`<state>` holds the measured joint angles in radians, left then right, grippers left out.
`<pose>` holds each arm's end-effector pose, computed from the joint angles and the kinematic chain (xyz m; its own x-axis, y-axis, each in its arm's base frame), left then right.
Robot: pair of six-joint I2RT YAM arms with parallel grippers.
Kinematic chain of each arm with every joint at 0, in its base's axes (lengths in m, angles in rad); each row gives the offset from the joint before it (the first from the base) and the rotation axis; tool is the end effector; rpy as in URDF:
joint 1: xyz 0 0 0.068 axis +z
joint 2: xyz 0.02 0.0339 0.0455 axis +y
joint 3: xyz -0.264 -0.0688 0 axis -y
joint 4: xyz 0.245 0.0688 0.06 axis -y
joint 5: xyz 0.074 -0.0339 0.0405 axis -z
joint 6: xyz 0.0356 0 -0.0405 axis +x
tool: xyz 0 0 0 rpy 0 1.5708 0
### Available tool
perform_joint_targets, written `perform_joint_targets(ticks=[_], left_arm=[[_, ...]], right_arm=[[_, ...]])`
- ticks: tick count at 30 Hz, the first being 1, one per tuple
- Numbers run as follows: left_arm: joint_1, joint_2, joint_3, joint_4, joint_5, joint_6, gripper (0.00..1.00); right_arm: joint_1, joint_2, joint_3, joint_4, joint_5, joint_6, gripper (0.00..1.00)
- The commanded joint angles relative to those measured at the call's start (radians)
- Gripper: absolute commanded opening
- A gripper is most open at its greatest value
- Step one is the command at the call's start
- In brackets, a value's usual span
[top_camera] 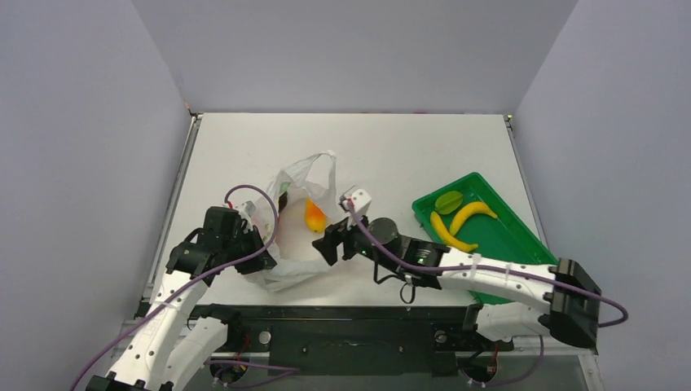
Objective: Take the fake fruits out of the plastic bag
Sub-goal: Take out the fake fruit from the plastic bag.
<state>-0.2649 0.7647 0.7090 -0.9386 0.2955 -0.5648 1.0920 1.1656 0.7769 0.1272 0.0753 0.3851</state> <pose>0.1289 -0.0457 0.2519 -0.8995 -0.2865 -0.3298 -0.0921 0.8623 -0.4980 0.1273 0.2394 0.2905 -0.4303 -0.0158 -0.9026 -0.7444 0.5717 0.3449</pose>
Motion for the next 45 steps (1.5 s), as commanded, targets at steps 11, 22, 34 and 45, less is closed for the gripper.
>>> perform_joint_targets(ticks=[11,22,34,45], left_arm=[[0.009,-0.008,0.004,0.037,0.008,0.003,0.00],[0.010,0.006,0.009,0.038,0.014,0.009,0.00],[0.010,0.017,0.010,0.037,0.023,0.014,0.00],[0.010,0.020,0.005,0.035,0.034,0.022,0.00]], right_arm=[[0.124,0.500,0.334,0.033,0.467,0.216,0.65],[0.117,0.718,0.520,-0.168,0.734,0.332,0.73],[0.063,0.877,0.575,-0.064,0.741,0.295,0.78],[0.023,1.016,0.684,-0.030,0.758,0.271,0.73]])
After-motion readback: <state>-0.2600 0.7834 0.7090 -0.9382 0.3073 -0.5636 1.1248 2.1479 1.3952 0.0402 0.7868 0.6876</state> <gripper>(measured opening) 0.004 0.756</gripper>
